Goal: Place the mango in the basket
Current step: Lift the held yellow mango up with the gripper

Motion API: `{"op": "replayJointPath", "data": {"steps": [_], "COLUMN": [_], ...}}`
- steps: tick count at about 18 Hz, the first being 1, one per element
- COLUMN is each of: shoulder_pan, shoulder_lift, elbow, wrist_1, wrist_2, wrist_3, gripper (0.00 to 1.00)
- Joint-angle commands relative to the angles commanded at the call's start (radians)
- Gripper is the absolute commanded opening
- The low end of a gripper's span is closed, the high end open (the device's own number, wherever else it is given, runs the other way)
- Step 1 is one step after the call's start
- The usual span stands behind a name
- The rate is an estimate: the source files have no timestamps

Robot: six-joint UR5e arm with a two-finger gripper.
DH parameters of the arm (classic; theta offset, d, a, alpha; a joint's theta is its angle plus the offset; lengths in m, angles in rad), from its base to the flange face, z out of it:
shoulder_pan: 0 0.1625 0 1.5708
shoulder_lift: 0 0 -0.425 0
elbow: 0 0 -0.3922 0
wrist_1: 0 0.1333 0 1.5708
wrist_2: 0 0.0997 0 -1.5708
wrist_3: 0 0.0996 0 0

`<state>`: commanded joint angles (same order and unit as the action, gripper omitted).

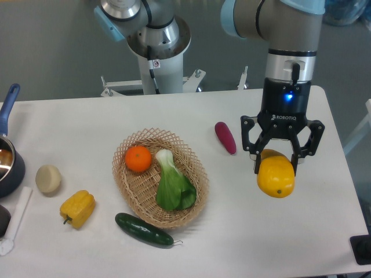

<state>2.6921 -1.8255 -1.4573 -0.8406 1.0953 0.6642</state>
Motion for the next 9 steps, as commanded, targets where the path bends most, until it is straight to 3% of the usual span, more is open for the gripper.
{"op": "replayJointPath", "data": {"steps": [9], "shoulder_pan": [-0.002], "shoulder_lift": [0.005], "elbow": [-0.005], "wrist_1": [0.002], "wrist_2": [0.002], "wrist_3": [-0.009], "gripper": [0.39]}}
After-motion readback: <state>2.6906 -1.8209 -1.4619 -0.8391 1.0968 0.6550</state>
